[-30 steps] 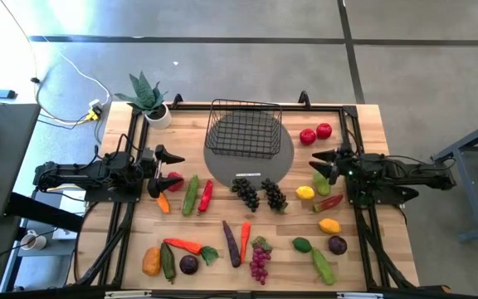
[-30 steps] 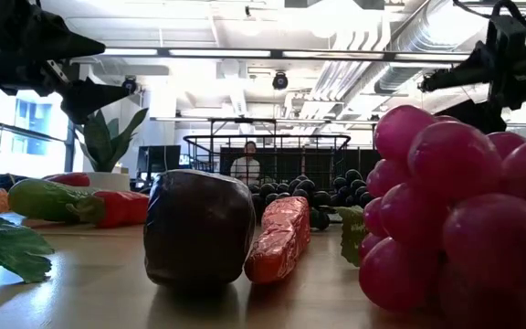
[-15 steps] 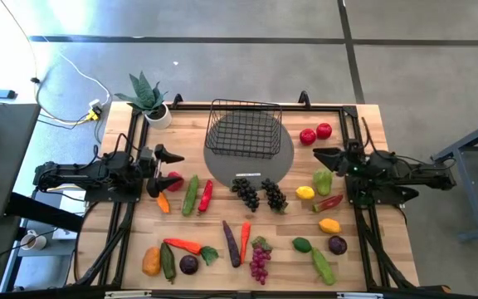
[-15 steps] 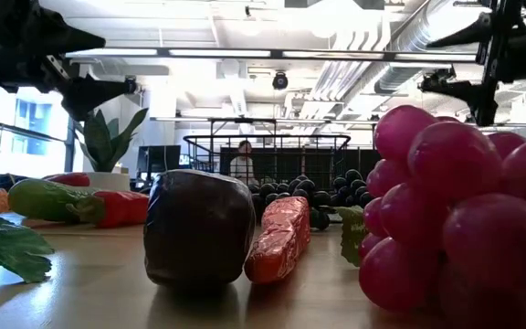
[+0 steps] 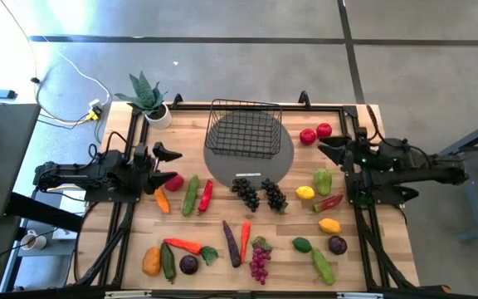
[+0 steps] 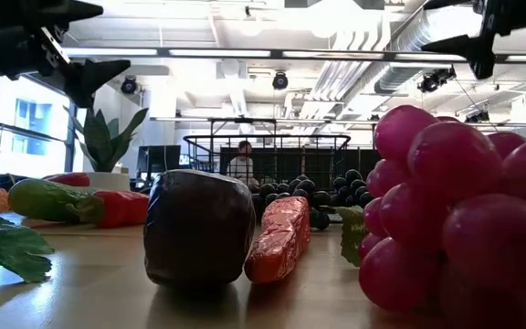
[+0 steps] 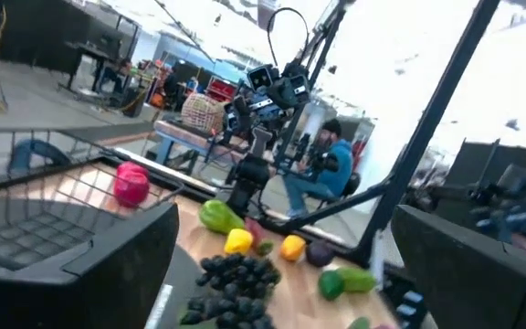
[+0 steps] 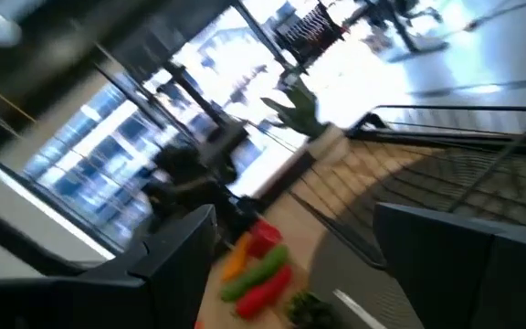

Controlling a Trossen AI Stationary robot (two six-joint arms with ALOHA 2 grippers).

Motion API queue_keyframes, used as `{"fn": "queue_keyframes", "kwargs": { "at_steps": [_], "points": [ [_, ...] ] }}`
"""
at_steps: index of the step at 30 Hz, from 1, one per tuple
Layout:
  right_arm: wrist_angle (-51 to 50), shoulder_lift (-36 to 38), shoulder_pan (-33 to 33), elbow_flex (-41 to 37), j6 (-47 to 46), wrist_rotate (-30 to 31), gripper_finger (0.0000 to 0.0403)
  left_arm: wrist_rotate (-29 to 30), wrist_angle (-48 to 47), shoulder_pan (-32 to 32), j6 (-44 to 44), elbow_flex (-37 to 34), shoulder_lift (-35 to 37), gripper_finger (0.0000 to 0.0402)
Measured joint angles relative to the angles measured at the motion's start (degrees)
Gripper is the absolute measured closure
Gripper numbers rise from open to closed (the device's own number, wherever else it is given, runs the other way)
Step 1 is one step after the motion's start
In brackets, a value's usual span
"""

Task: Build produce basket
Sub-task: Put the red tomato into the wire basket

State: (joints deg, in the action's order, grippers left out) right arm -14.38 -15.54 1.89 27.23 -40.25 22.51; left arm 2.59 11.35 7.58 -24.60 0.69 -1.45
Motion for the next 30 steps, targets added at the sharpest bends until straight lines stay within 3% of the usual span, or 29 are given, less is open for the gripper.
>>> {"fn": "queue_keyframes", "kwargs": {
  "at_steps": [8, 12, 22, 30],
  "points": [
    [-19.13, -12.14, 0.00, 15.11, -4.20, 8.29, 0.0124, 0.00, 0.10, -0.01, -8.22, 0.00, 0.00, 0.0012],
    [-24.00, -16.44, 0.00, 21.08, -3.54, 10.79, 0.0124, 0.00, 0.10, 0.00, -8.60, 0.00, 0.00, 0.0012],
    [-24.23, -21.28, 0.00, 28.57, 0.24, 3.28, 0.0118, 0.00, 0.12, -0.01, -8.29, 0.00, 0.00, 0.0012],
    [-24.76, -23.58, 0.00, 29.41, -3.73, 1.64, 0.0062, 0.00, 0.14, -0.01, -8.24, 0.00, 0.00, 0.0012]
  ]
}}
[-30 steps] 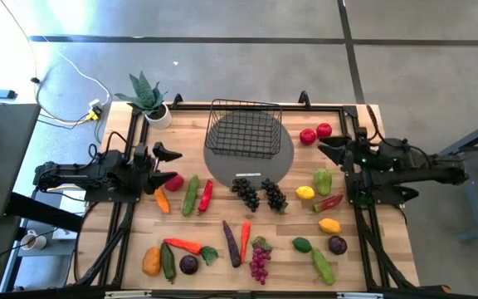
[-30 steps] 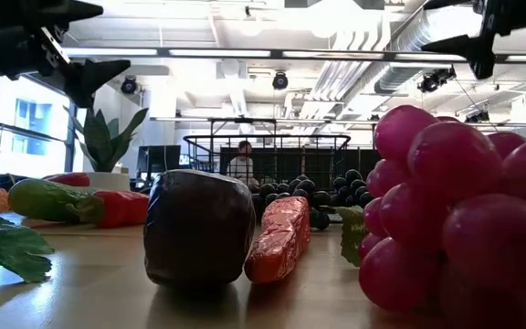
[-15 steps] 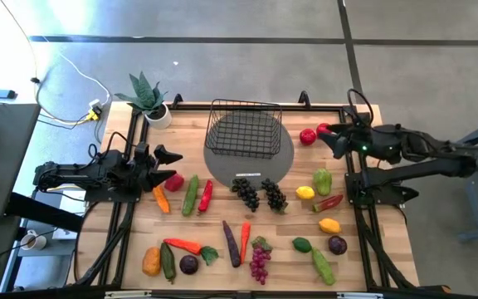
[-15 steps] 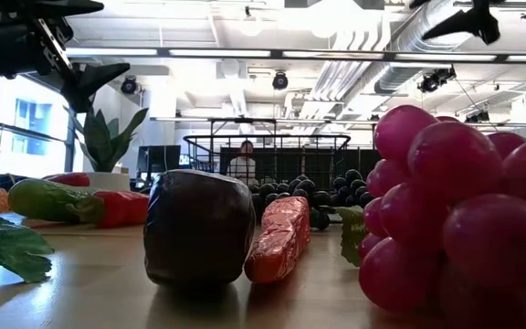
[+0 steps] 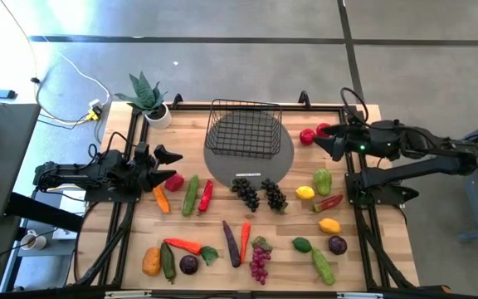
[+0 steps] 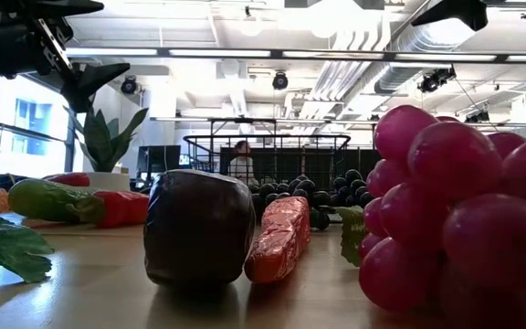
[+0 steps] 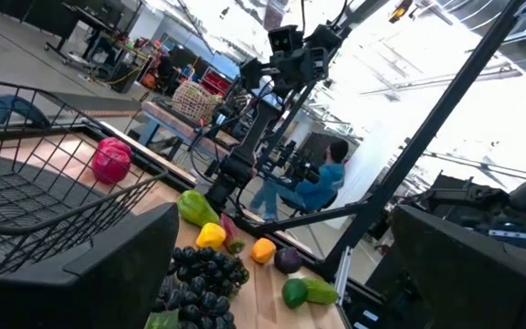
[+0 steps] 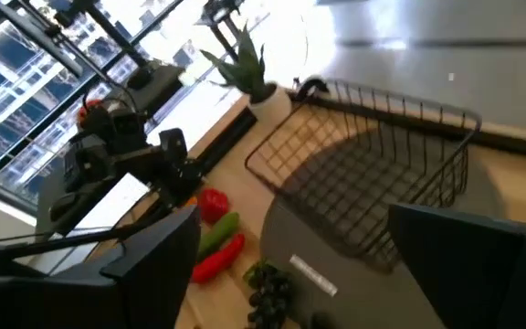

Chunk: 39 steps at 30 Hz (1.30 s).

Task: Build produce basket
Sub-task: Put the red tomato into the wire basket

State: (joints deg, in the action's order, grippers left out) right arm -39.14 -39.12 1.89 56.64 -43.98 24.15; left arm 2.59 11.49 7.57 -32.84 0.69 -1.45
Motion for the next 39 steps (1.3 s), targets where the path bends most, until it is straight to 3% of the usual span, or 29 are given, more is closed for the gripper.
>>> {"fn": "queue_keyframes", "kwargs": {
  "at_steps": [6, 13, 16, 24, 32, 39],
  "points": [
    [-0.63, -1.47, -0.02, -0.05, -2.49, -8.38, 0.0013, 0.00, 0.00, -0.02, 0.00, 0.00, 0.00, 0.0012],
    [1.41, -2.53, 0.15, -0.08, -4.02, -14.78, 0.0010, -0.03, -0.01, -0.02, -1.90, 0.00, 0.00, 0.0012],
    [2.34, -3.69, 0.07, -0.08, -4.03, -13.63, 0.0010, 0.03, 0.01, -0.02, -3.02, 0.00, 0.00, 0.0012],
    [4.25, -7.94, -1.11, -0.13, -4.08, -0.28, 0.0011, 1.60, 6.60, -0.02, -5.01, 0.02, 0.00, 0.0012],
    [1.67, -11.47, -10.39, -0.13, -7.35, -1.67, 0.0011, 2.82, 8.05, 0.02, 0.41, 2.75, 0.00, 0.0012],
    [-1.53, -13.47, -19.25, -0.13, -6.15, -4.67, 0.0011, 5.49, -5.51, 0.02, 2.41, 8.69, -0.45, 0.0012]
  ]
}}
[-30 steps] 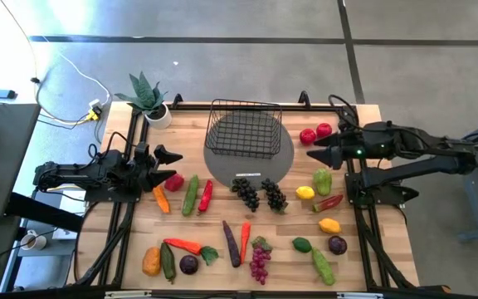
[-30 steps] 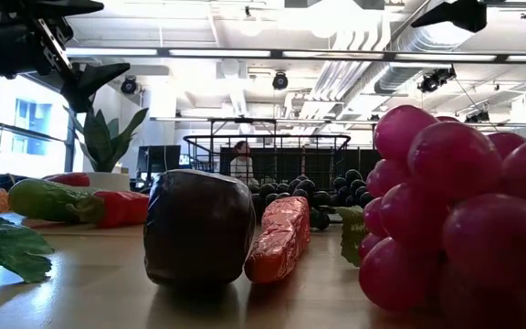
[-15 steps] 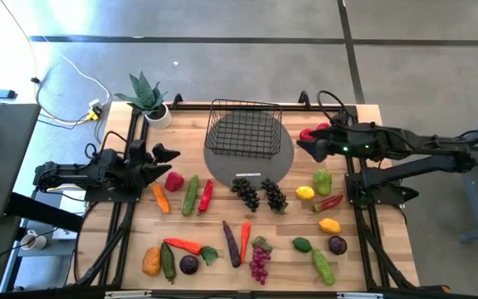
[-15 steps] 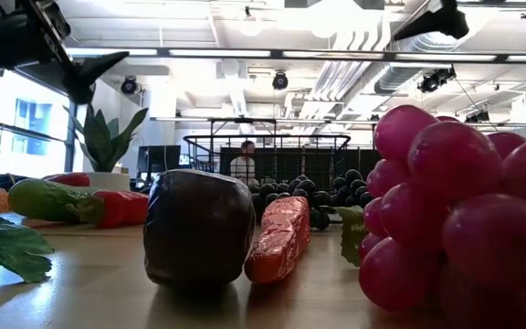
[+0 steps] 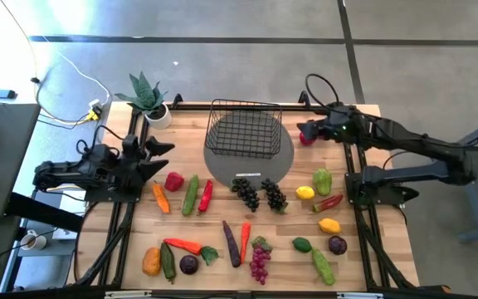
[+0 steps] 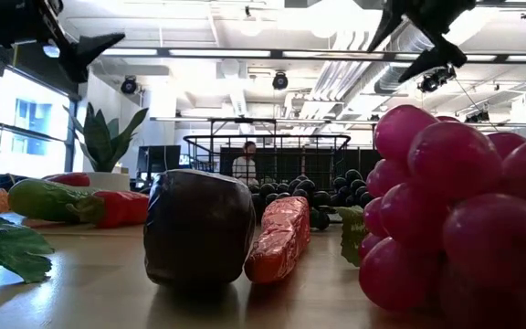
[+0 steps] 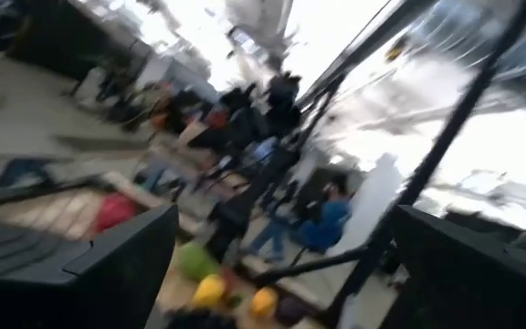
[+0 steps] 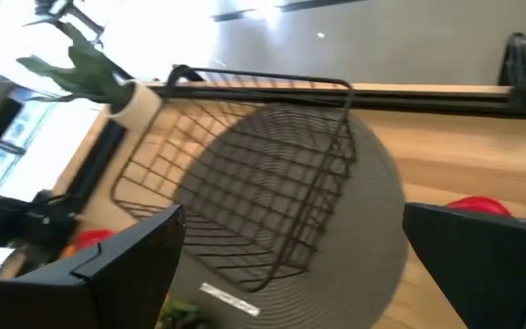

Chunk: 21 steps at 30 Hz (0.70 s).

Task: Build produce basket
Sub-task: Put the red tomato into the wire basket

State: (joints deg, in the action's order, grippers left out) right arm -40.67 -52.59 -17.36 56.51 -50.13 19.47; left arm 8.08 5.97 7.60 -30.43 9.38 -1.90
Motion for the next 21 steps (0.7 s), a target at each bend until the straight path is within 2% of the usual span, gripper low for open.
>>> {"fn": "queue_keyframes", "kwargs": {
  "at_steps": [6, 14, 21],
  "points": [
    [-0.94, -2.87, -6.17, 0.00, 3.94, -3.28, 0.0011, 4.88, -8.44, 0.00, 0.31, 4.28, -2.82, 0.0012],
    [-3.69, -8.75, -14.80, 0.00, 10.88, -7.23, 0.0011, 6.29, -8.69, 0.00, 4.96, 11.14, -11.22, 0.0012],
    [-7.10, -14.95, -17.63, 0.00, 11.25, -8.67, 0.0011, 7.24, -19.43, -0.02, 5.59, 18.88, -18.19, 0.0012]
  ]
}}
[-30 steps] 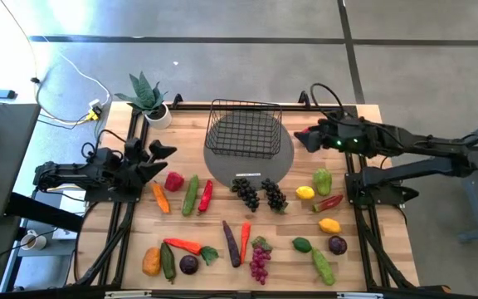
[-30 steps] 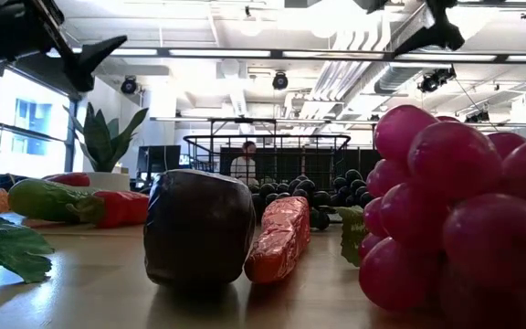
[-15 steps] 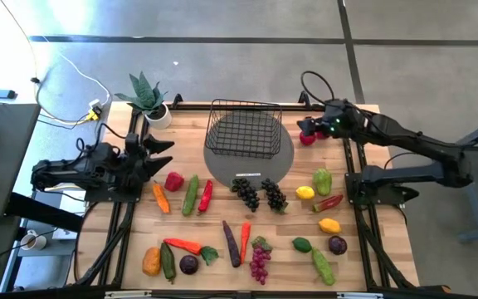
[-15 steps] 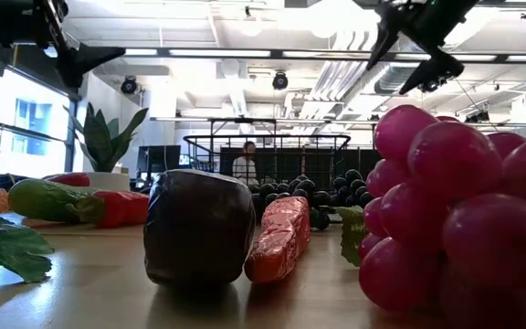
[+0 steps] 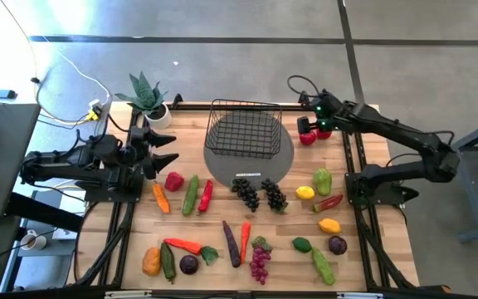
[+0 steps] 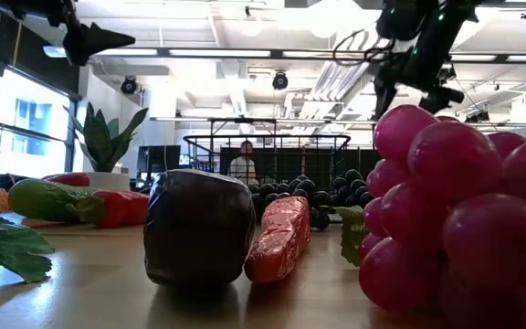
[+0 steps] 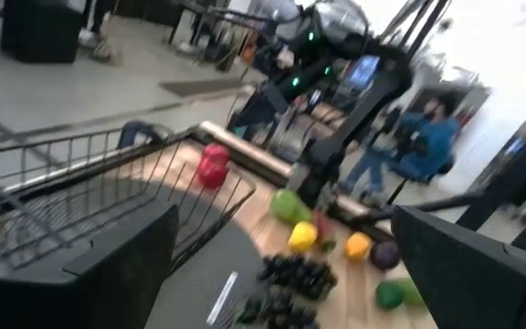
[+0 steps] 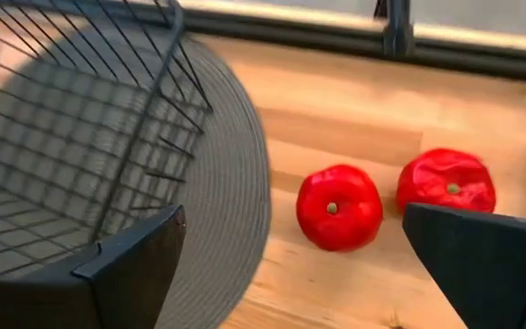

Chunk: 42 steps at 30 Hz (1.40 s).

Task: Build produce basket
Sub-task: Put the red tomato into the wire basket

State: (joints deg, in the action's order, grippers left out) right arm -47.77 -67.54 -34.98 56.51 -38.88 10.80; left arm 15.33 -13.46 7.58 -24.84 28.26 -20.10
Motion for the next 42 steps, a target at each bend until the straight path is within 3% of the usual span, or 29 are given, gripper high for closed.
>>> {"fn": "queue_keyframes", "kwargs": {
  "at_steps": [8, 18, 42],
  "points": [
    [-0.04, -7.32, -0.47, 0.00, -2.26, -0.16, 0.0011, 2.06, -8.63, 0.02, -0.65, 4.78, -4.70, 0.0012],
    [-0.08, -14.25, -2.51, 0.00, -4.80, 0.20, 0.0011, 2.04, -14.01, 0.02, -3.52, 4.98, -7.21, 0.0012],
    [1.66, -26.66, -3.68, 0.00, -4.60, 2.70, 0.0011, 1.84, -15.14, 0.02, -3.50, 4.98, -8.68, 0.0012]
  ]
}}
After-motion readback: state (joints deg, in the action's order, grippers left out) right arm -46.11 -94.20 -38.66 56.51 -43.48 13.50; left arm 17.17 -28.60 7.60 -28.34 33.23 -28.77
